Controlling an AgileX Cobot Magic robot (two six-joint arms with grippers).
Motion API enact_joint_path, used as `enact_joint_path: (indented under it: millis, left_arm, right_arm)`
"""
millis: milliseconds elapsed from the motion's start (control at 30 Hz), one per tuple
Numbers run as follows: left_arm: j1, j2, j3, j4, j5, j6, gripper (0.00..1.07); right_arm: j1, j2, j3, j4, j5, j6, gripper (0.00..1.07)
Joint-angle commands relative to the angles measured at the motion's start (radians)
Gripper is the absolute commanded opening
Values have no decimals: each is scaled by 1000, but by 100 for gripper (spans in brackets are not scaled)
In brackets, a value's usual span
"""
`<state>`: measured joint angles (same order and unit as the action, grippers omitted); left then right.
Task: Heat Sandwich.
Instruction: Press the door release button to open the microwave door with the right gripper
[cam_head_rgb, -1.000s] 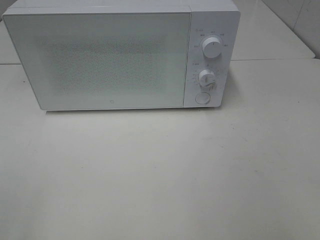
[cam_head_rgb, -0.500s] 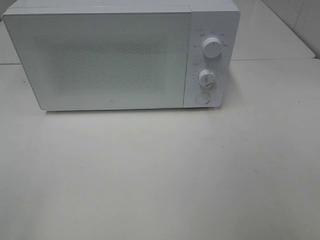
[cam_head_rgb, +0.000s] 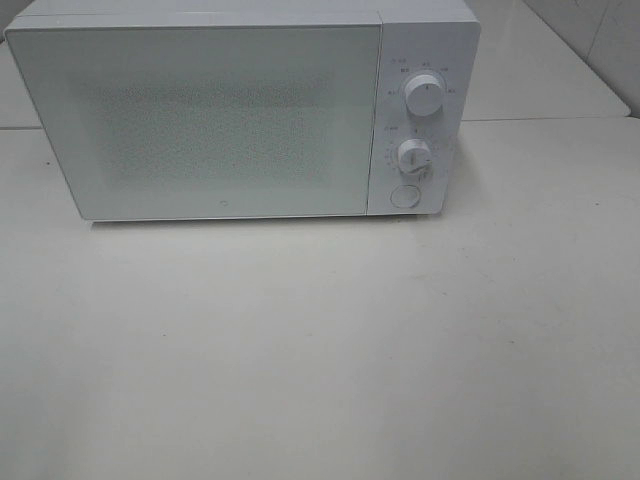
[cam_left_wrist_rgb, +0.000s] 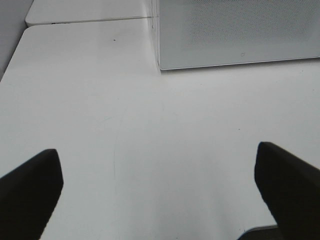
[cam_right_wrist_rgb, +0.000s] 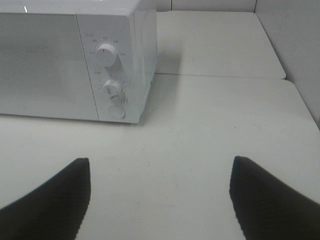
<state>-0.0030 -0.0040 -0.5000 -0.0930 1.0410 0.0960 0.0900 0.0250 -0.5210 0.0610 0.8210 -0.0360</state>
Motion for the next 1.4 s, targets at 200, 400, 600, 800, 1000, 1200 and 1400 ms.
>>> enact_joint_path:
  millis: [200, 400, 600, 800, 1000, 1200, 1400]
  left_arm:
    - [2, -21, 4, -8, -5, -3, 99]
    - [2, -21, 4, -8, -5, -3, 99]
    - [2, -21, 4, -8, -5, -3, 99]
    - [2, -21, 4, -8, -5, -3, 99]
    - [2, -21, 4, -8, -5, -3, 99]
    - [2, -21, 4, -8, -5, -3, 99]
    - [2, -21, 4, -8, -5, -3, 99]
  right_arm:
    - [-7, 142, 67, 0, -256, 8, 75]
    - [-7, 251, 111, 0, -433, 8, 75]
    - [-7, 365, 114, 0, -549, 8, 74]
    - [-7, 559, 114, 0, -714, 8, 74]
    - [-7, 725, 114, 0, -889, 8, 74]
    - [-7, 879, 114, 0, -1101, 8, 74]
    - [-7, 1042, 114, 0, -1334, 8, 74]
